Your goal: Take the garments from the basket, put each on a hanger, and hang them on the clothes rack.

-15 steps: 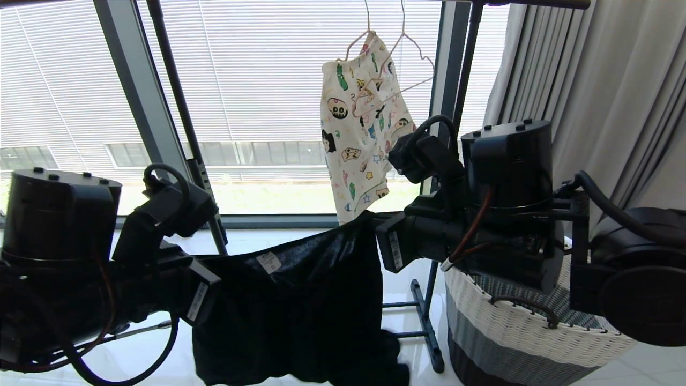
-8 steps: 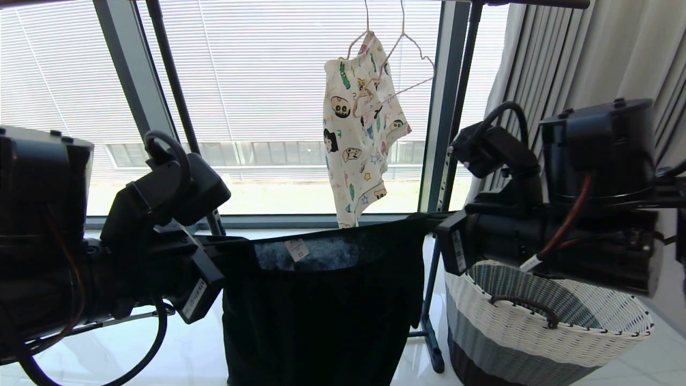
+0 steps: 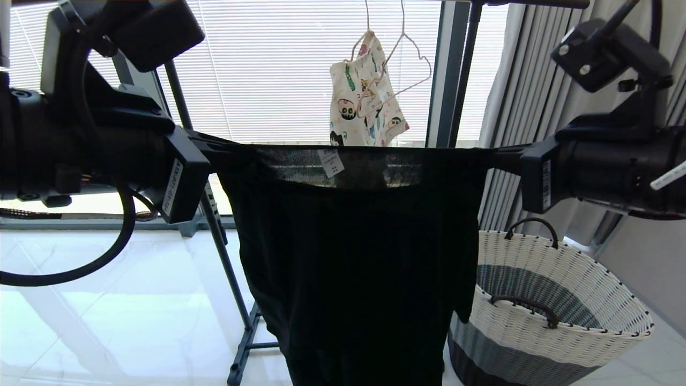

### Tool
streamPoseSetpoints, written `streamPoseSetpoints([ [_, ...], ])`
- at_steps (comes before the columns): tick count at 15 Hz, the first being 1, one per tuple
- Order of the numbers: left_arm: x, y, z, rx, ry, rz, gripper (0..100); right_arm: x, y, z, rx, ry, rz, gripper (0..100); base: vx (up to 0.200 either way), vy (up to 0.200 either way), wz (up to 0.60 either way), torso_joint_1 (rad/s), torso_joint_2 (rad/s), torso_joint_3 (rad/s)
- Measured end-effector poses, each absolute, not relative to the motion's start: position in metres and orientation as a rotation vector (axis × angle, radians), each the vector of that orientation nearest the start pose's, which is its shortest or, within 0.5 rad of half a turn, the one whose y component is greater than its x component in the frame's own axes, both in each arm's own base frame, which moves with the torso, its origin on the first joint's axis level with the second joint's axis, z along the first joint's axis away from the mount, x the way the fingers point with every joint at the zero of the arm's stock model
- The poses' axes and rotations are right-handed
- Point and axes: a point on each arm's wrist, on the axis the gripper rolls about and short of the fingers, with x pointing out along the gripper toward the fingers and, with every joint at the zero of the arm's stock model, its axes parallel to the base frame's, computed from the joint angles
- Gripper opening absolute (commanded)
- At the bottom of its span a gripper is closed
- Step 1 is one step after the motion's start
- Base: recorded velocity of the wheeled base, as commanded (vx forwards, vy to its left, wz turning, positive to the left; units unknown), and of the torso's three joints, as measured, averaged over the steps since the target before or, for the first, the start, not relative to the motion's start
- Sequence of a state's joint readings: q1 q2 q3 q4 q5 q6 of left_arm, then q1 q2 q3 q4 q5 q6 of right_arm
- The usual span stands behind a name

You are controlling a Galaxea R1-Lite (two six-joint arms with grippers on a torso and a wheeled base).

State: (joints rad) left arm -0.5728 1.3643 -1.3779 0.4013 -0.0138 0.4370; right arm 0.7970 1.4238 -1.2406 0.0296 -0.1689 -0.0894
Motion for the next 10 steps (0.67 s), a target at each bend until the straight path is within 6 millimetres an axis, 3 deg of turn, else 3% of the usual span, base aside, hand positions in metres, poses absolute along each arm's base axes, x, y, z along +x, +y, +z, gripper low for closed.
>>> streamPoseSetpoints([
  [6, 0.168, -0.127, 0.339, 0.551, 0.229, -0.773, 0, 0.156, 0.149, 0.345, -0.239, 0.136, 0.619, 0, 0.000, 0.000, 0.00, 0.000, 0.00, 0.000],
  [10, 0.172, -0.133, 0.333, 0.610, 0.192, -0.886, 0, 0.139, 0.135, 0.336, -0.275, 0.199, 0.636, 0, 0.000, 0.000, 0.00, 0.000, 0.00, 0.000],
])
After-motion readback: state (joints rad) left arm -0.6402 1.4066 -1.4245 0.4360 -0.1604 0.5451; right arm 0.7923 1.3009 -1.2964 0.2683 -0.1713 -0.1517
